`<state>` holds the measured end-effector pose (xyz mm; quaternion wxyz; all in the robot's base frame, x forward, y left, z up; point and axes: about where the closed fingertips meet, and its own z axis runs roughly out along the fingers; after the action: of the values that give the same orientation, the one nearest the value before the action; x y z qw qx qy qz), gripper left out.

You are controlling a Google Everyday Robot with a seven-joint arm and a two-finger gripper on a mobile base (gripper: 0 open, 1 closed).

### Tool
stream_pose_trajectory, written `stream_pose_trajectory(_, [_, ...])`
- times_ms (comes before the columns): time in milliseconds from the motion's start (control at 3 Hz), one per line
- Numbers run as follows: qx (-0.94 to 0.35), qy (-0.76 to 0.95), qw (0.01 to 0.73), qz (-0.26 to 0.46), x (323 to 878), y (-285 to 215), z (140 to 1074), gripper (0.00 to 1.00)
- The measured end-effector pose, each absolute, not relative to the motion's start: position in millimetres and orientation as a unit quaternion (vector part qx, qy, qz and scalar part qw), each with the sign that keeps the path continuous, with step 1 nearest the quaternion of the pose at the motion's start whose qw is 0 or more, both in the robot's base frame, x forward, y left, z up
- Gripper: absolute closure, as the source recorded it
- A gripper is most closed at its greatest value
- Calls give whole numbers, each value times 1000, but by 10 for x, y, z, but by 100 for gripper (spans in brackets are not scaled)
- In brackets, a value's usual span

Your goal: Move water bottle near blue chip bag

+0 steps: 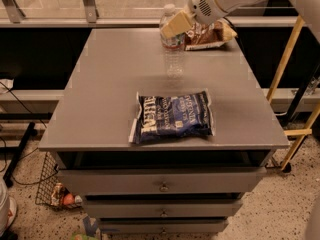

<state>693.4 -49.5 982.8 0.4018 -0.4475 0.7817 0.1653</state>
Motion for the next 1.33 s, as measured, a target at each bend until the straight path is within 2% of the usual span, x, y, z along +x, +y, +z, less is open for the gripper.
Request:
stream_pose_trajectory(667, [-409,813,386,150,6576,-755,9740,100])
stream_pose_trajectory(1333, [-376,818,408,150,6301,-819,9674,100])
